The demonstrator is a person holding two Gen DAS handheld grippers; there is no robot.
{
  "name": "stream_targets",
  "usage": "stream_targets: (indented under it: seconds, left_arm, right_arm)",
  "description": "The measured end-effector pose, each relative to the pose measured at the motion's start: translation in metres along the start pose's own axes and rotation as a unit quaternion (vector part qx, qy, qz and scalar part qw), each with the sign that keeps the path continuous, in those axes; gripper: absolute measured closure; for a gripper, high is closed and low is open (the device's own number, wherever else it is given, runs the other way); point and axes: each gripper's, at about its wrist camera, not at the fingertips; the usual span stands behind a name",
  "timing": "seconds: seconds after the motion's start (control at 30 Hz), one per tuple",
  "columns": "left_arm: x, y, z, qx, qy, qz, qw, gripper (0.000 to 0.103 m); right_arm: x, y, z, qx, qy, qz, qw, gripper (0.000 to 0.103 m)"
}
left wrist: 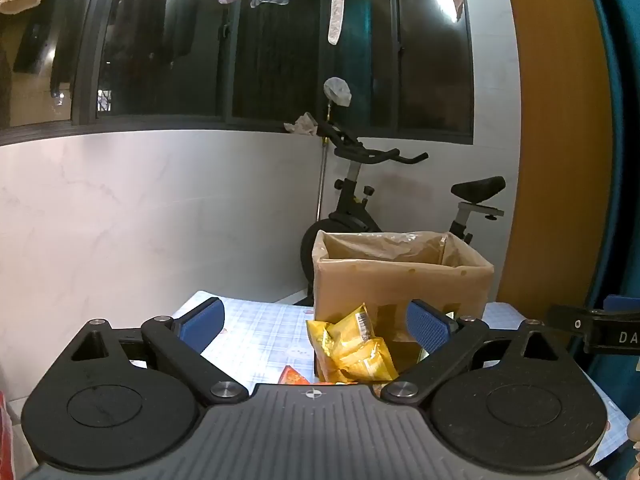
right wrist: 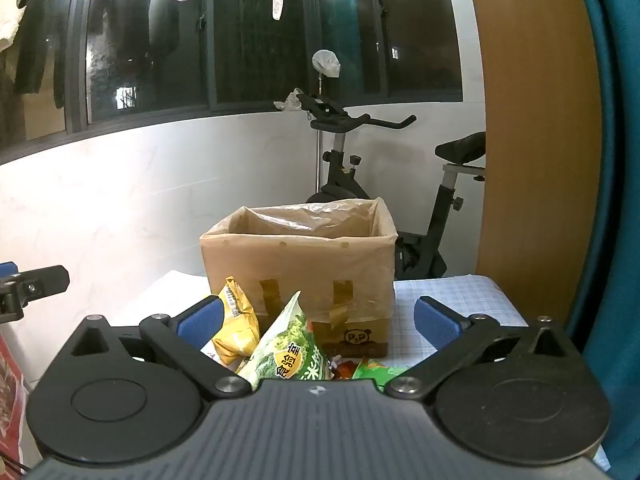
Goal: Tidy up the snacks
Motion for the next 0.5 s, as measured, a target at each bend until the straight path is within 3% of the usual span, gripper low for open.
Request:
stream_targets:
  seconds: [0.5]
  left_arm:
    - [-0.0005,0.0042,-0.0015,-0.001,0.001,0.0,1.0,0.004]
  right_arm:
    - [0.0002,0.001,0.0,0.0,0.0,0.001,1.0,0.0]
Point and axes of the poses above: each gripper's, at about its wrist camera, not at the fingertips, and z roughly the way its jaws point, y to its right, x to its top, and after that the axes turned 13 degrees about z, right-handed
